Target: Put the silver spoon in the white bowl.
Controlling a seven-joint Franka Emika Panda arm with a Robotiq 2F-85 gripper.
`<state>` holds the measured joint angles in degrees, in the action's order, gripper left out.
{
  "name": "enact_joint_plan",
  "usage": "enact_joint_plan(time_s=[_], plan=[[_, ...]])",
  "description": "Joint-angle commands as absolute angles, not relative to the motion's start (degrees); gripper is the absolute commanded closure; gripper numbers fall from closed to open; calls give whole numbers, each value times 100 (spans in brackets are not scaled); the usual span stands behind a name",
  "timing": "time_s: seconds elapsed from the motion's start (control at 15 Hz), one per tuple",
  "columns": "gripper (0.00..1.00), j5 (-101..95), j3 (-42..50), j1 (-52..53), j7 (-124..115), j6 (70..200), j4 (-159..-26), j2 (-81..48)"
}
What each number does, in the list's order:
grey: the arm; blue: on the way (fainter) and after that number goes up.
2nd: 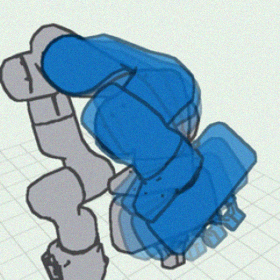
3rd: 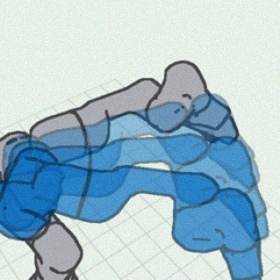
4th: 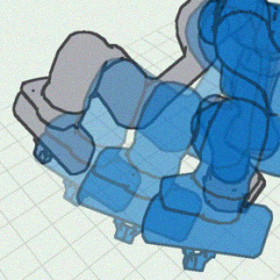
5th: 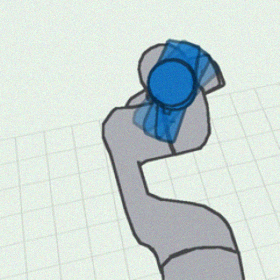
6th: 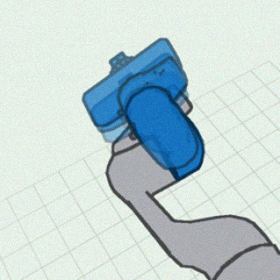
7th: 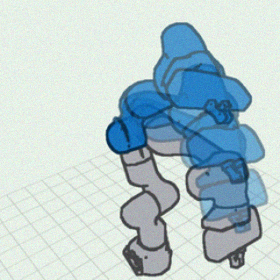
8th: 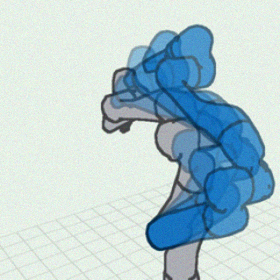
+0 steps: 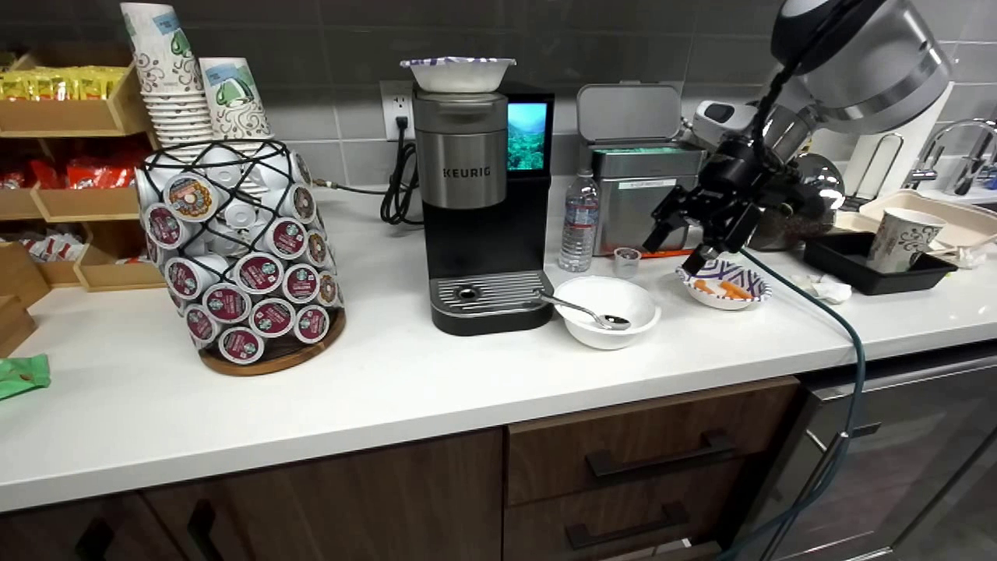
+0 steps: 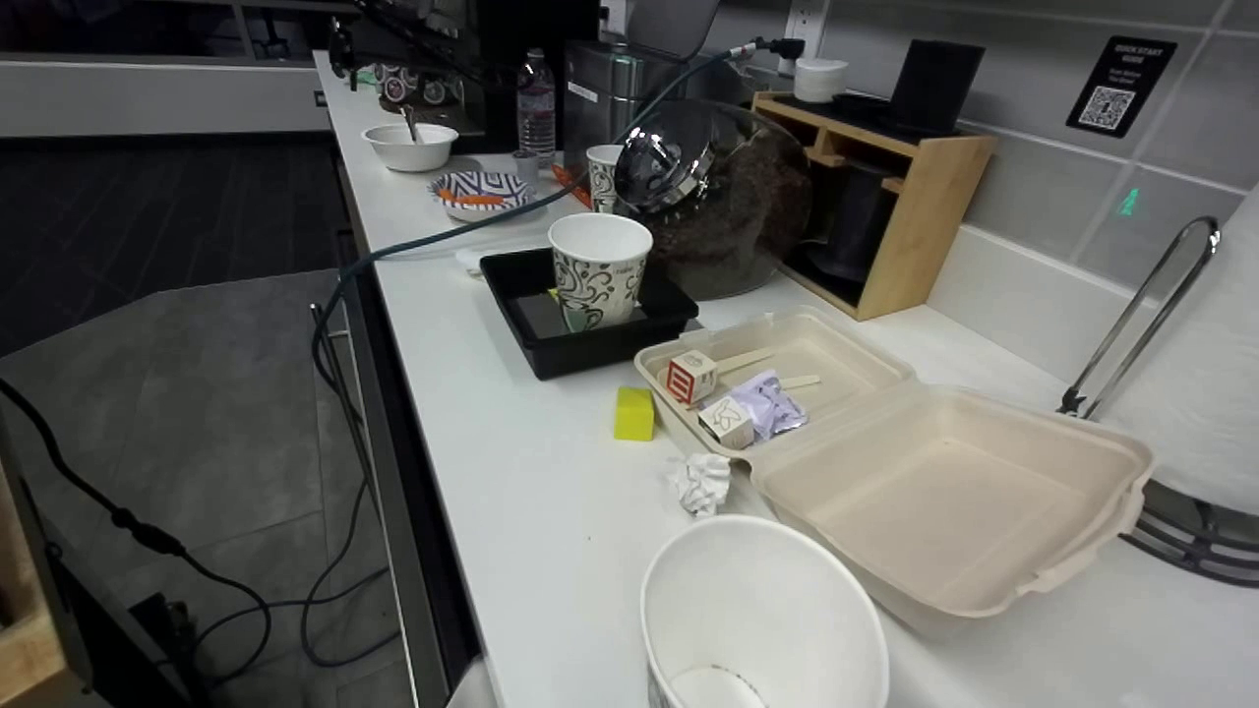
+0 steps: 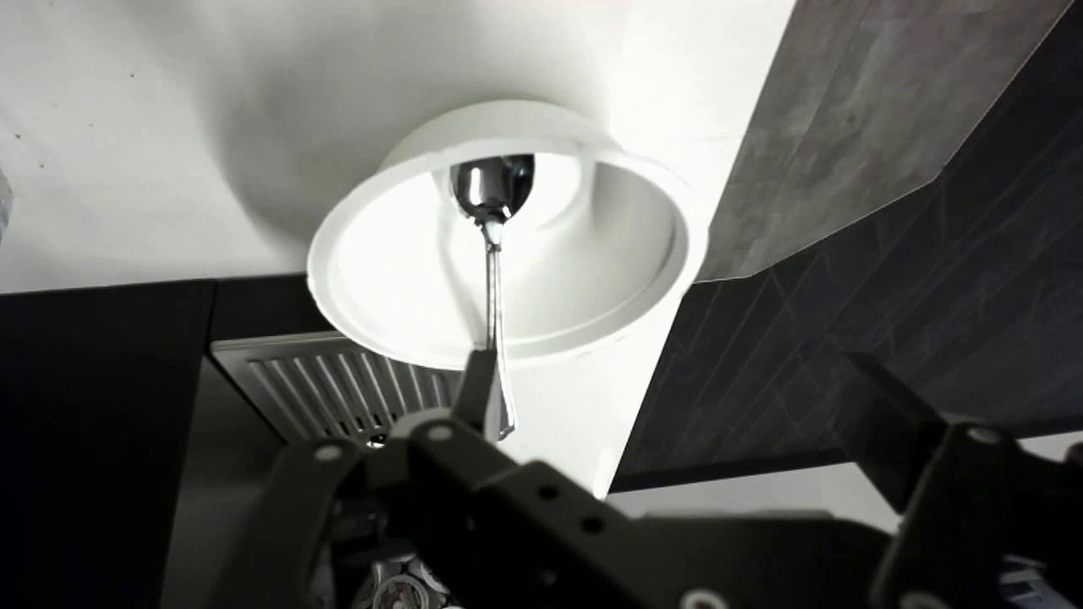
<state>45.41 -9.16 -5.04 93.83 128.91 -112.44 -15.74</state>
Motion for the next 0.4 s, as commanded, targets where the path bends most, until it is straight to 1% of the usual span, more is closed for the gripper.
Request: enact_joint_plan(time_s=[0.0,0.33], plan=[[0,4572,-770,-381,9394,12862,-11310,-1463],[0,4570,-762,-379,9390,12863,-11260,-1531]])
